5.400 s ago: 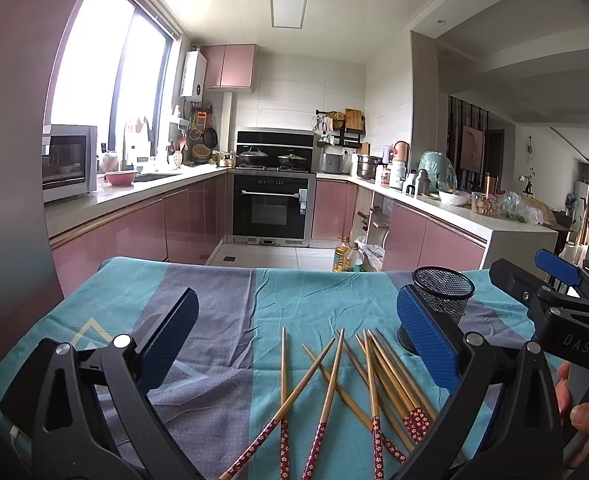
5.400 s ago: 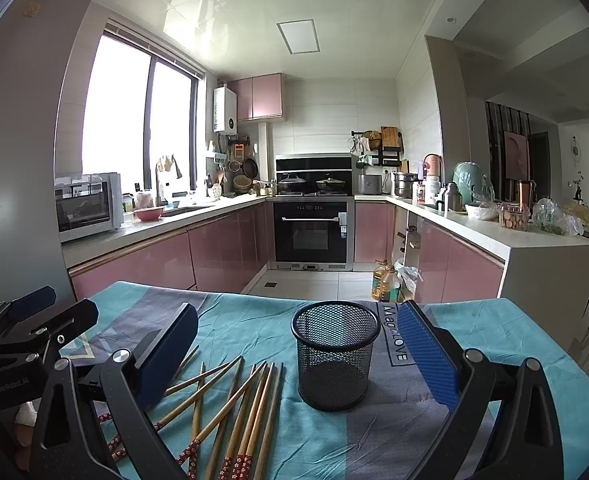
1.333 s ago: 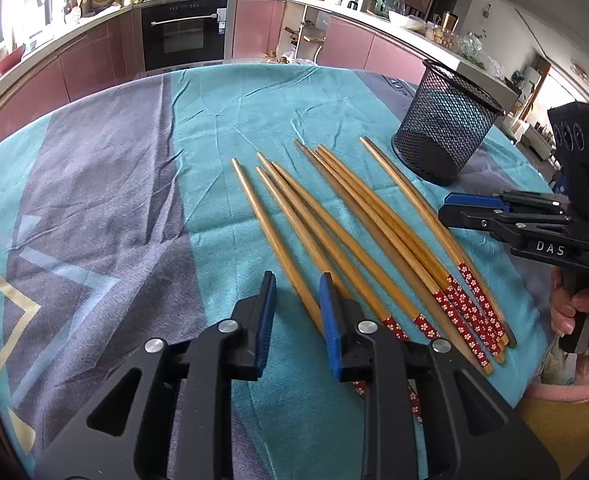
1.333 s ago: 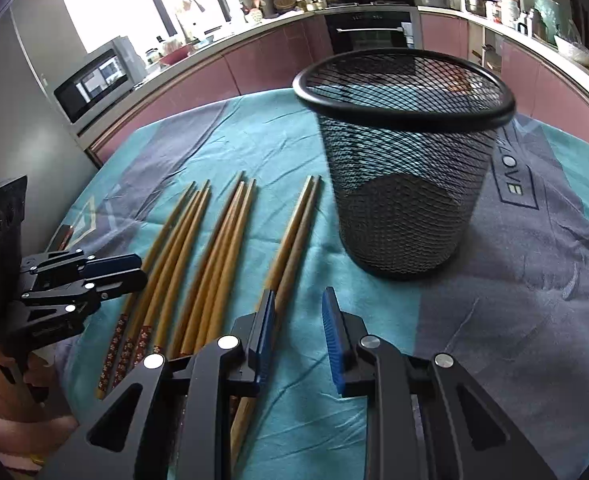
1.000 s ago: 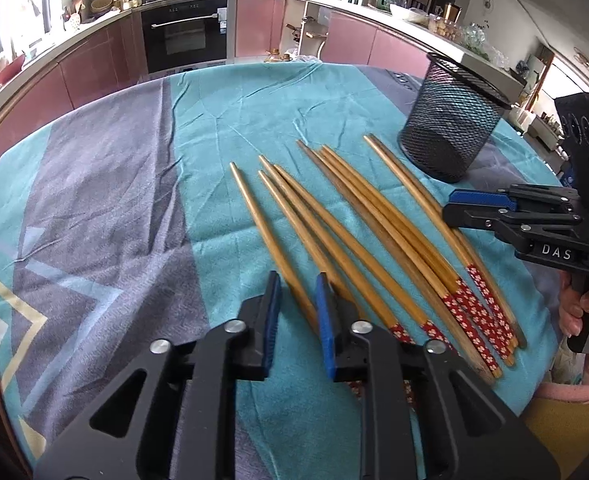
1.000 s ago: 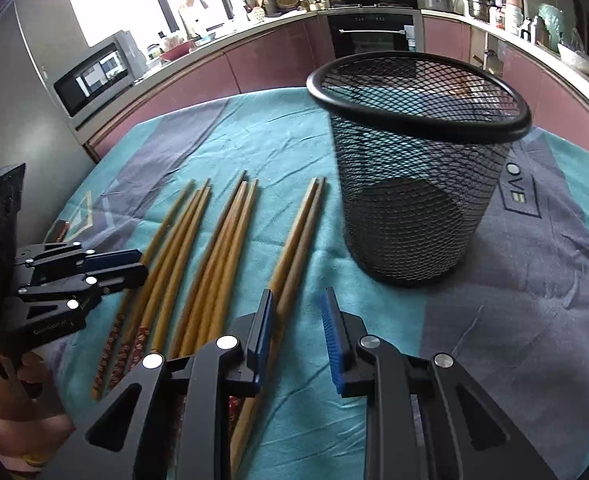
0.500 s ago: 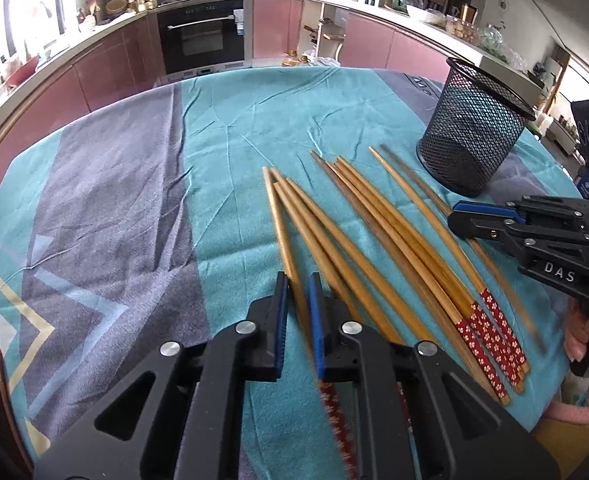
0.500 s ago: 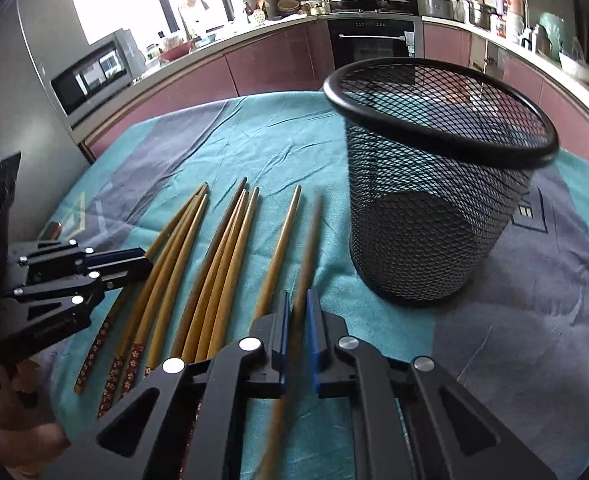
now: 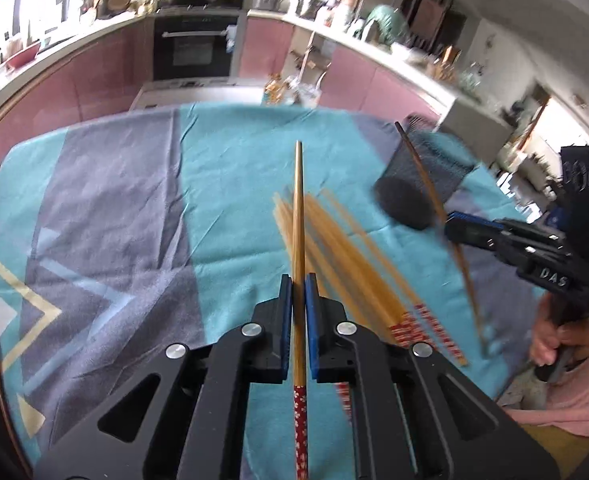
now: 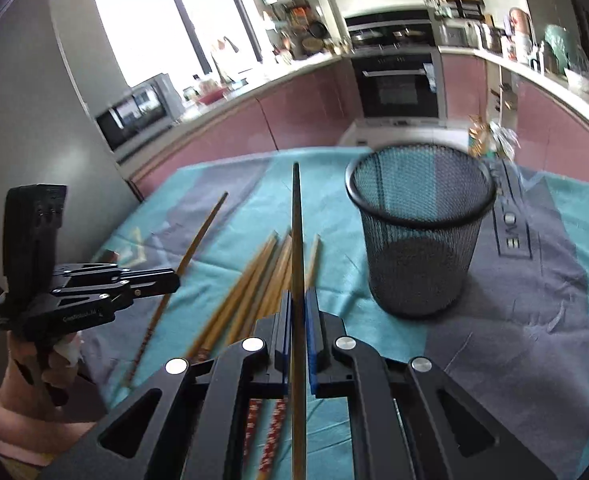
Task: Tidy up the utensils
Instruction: 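Close the left tool on one chopstick while the right tool grasps another, then carry the left tool's chopstick over the mesh cup while the right tool carries its own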
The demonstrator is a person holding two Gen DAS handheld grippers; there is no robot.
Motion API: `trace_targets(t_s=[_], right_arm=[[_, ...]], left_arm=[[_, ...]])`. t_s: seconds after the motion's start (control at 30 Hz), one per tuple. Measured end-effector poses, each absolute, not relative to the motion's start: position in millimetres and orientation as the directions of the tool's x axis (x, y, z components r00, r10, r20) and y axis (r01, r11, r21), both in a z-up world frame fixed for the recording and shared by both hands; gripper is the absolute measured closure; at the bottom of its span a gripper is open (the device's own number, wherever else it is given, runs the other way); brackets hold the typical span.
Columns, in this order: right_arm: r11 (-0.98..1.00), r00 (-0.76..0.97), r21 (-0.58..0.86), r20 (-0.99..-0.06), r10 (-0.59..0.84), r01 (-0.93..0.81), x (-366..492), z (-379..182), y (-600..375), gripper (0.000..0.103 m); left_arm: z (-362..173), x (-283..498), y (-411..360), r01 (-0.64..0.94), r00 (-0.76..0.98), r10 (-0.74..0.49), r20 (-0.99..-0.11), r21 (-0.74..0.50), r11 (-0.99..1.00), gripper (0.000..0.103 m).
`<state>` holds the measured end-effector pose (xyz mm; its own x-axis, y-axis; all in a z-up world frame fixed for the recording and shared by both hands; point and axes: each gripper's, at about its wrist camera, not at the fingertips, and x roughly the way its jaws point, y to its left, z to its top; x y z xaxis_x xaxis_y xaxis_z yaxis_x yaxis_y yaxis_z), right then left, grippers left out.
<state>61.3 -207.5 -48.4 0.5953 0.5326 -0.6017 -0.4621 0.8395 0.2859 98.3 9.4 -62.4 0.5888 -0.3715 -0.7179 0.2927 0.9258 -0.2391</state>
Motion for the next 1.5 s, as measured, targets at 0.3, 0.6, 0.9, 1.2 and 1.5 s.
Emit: trace_targets(t_s=[0.3,0.6,0.9,1.2,1.5], right_arm=[[0.818,0.666,0.294,-0.475,0.574,-0.495,43.2,-1.8,-234.5,0.097],[0.822,0.726,0.271,-0.386,0.569,-0.501,48.5,35.1,-261.4,0.097],[0.836,0.768,0.230,-0.332,0.548,-0.498,67.1,73.1,-283.6,0.097],[0.867,0.805,0.197,-0.322,0.498,-0.458,88.4,81.6,-293.0,0.097],[0.868,0.728,0.211,-0.475,0.493,-0.450,124.3,44.4,-280.2,0.097]], left_arm=[[0.5,79.7,-1.1,0.420,0.613,-0.525,-0.590,-0.320,0.849,0.096],[52.9,91.0,-21.9,0.472,0.656,-0.573,-0.491,-0.326,0.819,0.096],[103.5,129.8,-63.2,0.514,0.685,-0.589,-0.429,-0.289,0.808,0.096],[122.4,158.4,-110.6,0.531,0.687,-0.571,-0.449,-0.226,0.816,0.096],[71.4,183.1,-147.7,0.548,0.595,-0.552,-0.584,-0.208,0.810,0.096]])
